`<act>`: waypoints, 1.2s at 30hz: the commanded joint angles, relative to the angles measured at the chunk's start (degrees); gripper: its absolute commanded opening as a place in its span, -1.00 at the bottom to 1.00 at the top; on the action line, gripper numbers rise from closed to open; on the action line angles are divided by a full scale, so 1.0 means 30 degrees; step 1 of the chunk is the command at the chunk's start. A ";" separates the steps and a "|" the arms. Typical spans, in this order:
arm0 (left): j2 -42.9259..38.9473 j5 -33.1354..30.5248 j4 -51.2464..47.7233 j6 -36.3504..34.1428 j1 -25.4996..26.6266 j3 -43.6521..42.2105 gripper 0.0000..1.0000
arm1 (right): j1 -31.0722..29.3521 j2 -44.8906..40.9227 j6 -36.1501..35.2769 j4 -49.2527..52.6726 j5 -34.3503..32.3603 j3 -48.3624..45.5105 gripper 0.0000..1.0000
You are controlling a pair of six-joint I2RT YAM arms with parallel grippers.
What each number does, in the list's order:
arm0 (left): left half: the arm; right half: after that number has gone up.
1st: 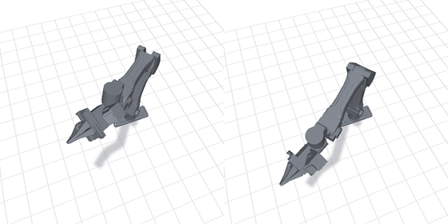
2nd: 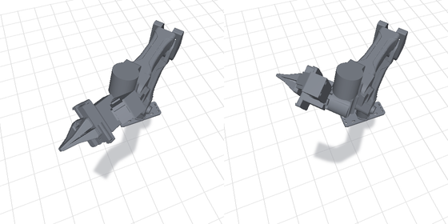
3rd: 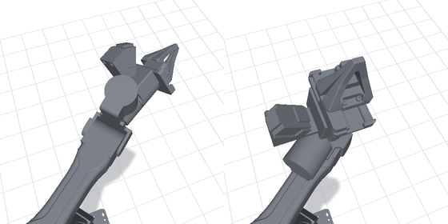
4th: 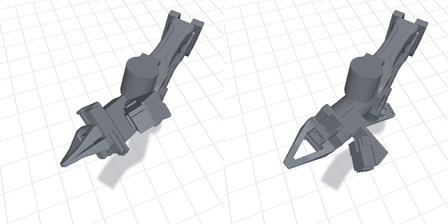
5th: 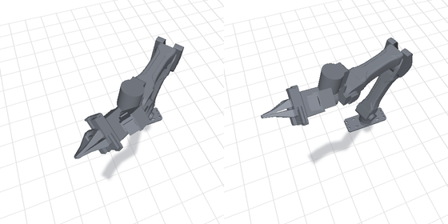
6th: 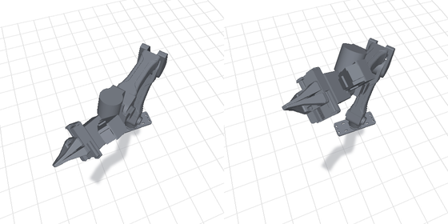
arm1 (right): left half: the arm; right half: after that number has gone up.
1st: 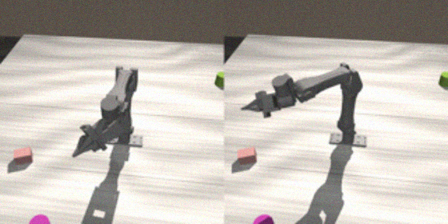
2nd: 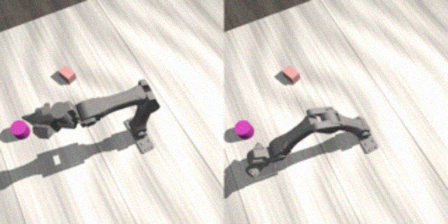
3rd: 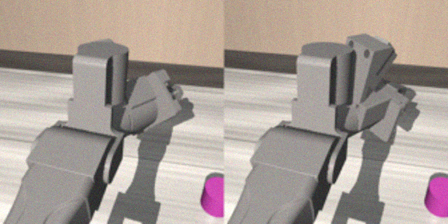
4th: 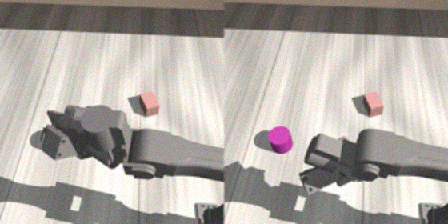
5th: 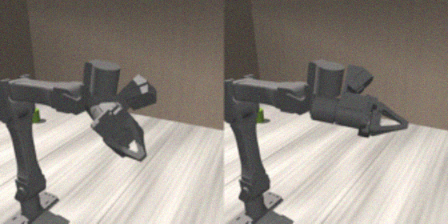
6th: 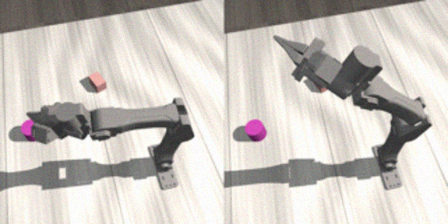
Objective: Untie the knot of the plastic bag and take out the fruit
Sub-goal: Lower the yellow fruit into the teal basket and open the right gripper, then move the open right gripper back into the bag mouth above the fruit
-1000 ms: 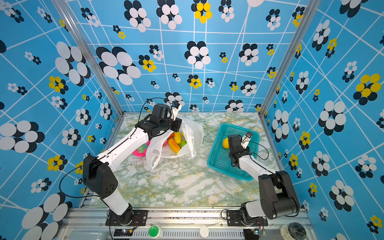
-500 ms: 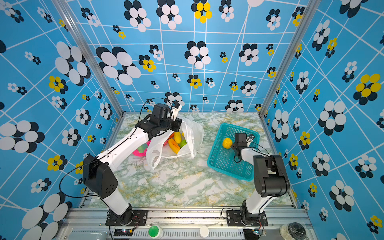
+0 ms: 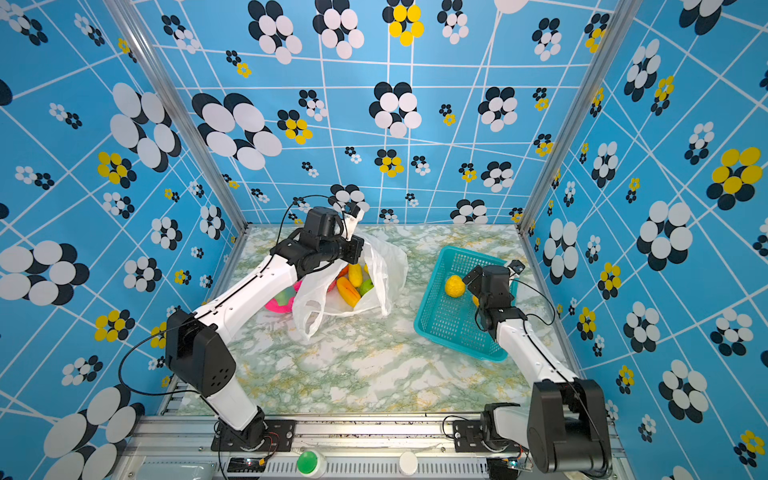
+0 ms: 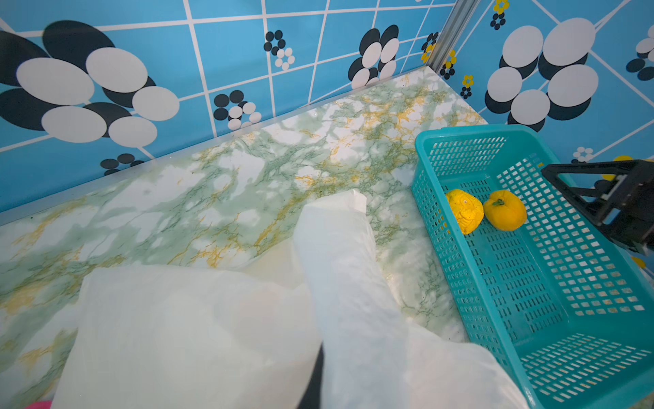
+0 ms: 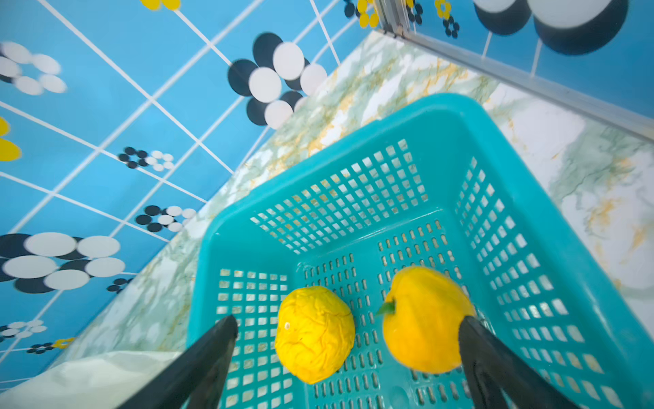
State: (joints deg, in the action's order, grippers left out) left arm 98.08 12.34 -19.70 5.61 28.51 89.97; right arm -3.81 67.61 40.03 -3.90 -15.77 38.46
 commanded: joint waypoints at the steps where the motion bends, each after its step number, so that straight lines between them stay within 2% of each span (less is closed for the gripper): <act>1: 0.0266 0.0528 0.0107 0.0129 -0.0012 0.0586 -1.00 | -0.0400 -0.1857 -0.0975 0.0612 -0.0720 -0.0630 0.98; 4: 0.0199 0.0604 0.0192 0.0093 0.0047 0.0536 -1.00 | -0.0777 -0.3790 -0.1845 0.0427 0.0468 -0.0848 0.98; 6: 0.0250 0.0614 0.0127 0.0083 0.0048 0.0616 -1.00 | -0.2300 -0.5154 -0.2915 -0.0561 0.1847 -0.1095 0.97; 10: 0.0177 0.0591 0.0152 0.0094 0.0052 0.0537 -1.00 | -0.7052 -0.6169 -0.6503 -0.1439 0.3412 -0.0064 0.96; 14: 0.0155 0.0396 -0.0002 0.0078 0.0066 0.0498 -1.00 | -1.1572 -0.4375 -0.9384 -0.1679 0.3268 0.1387 0.97; 19: 0.0015 0.0545 0.0240 0.0066 0.0075 0.0304 -1.00 | -1.4394 -0.0601 -1.0697 -0.0749 0.0992 0.3894 0.98; 22: 0.0117 0.0650 0.0131 0.0061 0.0076 0.0441 -1.00 | -1.4590 0.1701 -0.9887 -0.0427 -0.0951 0.5272 0.98; 27: 0.0032 0.0607 0.0073 0.0065 0.0079 0.0335 -1.00 | -1.4571 0.6573 -0.8668 0.2461 -0.4135 0.9441 0.90; 30: -0.0173 0.0539 0.0163 0.0065 0.0105 0.0161 -1.00 | -1.4551 0.8871 -0.8258 0.3611 -0.5556 1.1432 0.54; 31: -0.0251 0.0539 0.0229 0.0065 0.0098 0.0057 -1.00 | -1.4491 0.9273 -0.8110 0.3875 -0.6030 1.1895 0.32; 34: -0.0321 0.0508 0.0313 0.0007 0.0113 0.0003 -1.00 | -1.4104 0.9420 -0.7539 0.4202 -0.7176 1.2316 -0.49; 36: -0.0231 0.0460 0.0215 -0.0081 0.0105 0.0138 -0.94 | -1.3627 0.9048 -0.7059 0.4086 -0.7332 1.1974 -0.78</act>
State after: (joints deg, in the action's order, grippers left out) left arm 98.08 13.54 -19.75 5.52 28.60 90.02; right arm -46.52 96.71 15.92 5.74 -32.01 73.25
